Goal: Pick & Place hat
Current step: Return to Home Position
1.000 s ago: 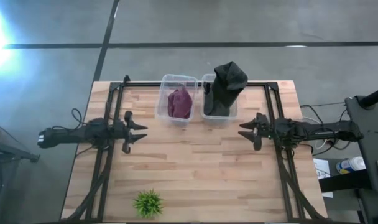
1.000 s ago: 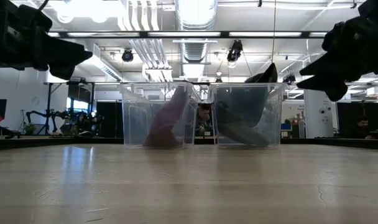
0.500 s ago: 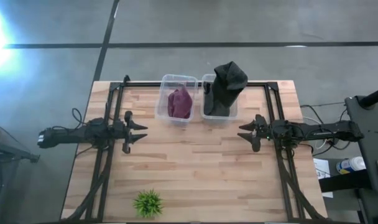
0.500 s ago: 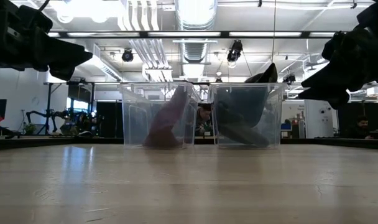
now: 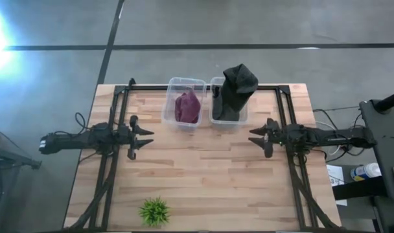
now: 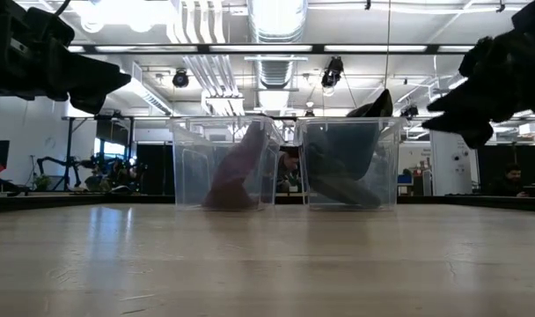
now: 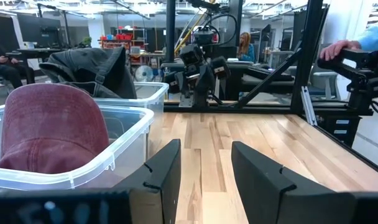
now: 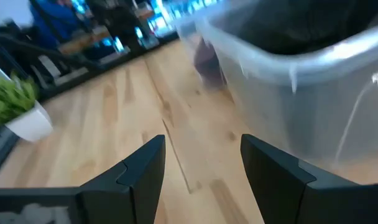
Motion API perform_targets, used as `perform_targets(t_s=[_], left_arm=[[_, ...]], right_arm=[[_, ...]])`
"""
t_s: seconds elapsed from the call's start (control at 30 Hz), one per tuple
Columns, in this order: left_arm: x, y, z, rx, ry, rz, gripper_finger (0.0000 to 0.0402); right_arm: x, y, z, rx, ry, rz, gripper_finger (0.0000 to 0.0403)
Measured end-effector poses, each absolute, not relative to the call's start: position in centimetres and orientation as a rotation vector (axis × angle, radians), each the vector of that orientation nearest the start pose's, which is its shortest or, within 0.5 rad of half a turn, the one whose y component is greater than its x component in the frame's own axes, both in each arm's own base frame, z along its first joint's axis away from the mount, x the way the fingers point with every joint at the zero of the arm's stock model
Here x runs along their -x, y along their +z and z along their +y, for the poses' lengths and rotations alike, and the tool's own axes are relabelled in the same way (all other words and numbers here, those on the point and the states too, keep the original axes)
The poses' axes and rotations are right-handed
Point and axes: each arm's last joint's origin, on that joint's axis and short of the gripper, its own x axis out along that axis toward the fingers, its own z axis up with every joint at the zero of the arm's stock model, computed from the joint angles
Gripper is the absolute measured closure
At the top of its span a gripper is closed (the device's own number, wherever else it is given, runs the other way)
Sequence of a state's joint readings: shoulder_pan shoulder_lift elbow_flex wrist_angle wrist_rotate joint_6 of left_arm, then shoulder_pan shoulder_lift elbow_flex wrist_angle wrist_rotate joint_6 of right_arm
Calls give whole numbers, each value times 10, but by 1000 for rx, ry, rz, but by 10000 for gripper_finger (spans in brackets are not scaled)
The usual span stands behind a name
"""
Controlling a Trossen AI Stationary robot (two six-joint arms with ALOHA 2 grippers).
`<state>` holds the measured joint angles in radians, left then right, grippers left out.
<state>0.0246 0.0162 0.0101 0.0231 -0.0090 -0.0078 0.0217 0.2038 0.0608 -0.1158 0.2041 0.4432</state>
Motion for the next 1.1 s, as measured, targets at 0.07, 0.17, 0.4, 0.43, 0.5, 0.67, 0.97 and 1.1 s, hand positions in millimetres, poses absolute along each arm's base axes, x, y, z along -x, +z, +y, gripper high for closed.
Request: perform_targets(t_s=[0.07,0.17,0.4,0.43,0.5,0.67,0.97,1.1], left_arm=[[-98,168,3,8,33,-17,264],[-98,168,3,8,33,-18,264],[-98,168,3,8,33,-14,264],[-98,168,3,8,33,-12,264],[-99,167,3,8,34,-9,264],[-99,167,3,8,34,-3,264],[-99,167,3,8,34,-4,264],[-99,167,3,8,34,-3,264]], right_arm=[[-102,162,-3,-384,-208,163,197],[-96,170,-1,-257,-88,80,197],[-93,179,4,-58,141,4,197],[-93,178,4,-42,157,2,197],[-94,175,5,-16,165,13,197],[-95,173,5,36,162,0,197],[-97,170,5,45,161,23,197],[-98,169,5,42,161,40,197]])
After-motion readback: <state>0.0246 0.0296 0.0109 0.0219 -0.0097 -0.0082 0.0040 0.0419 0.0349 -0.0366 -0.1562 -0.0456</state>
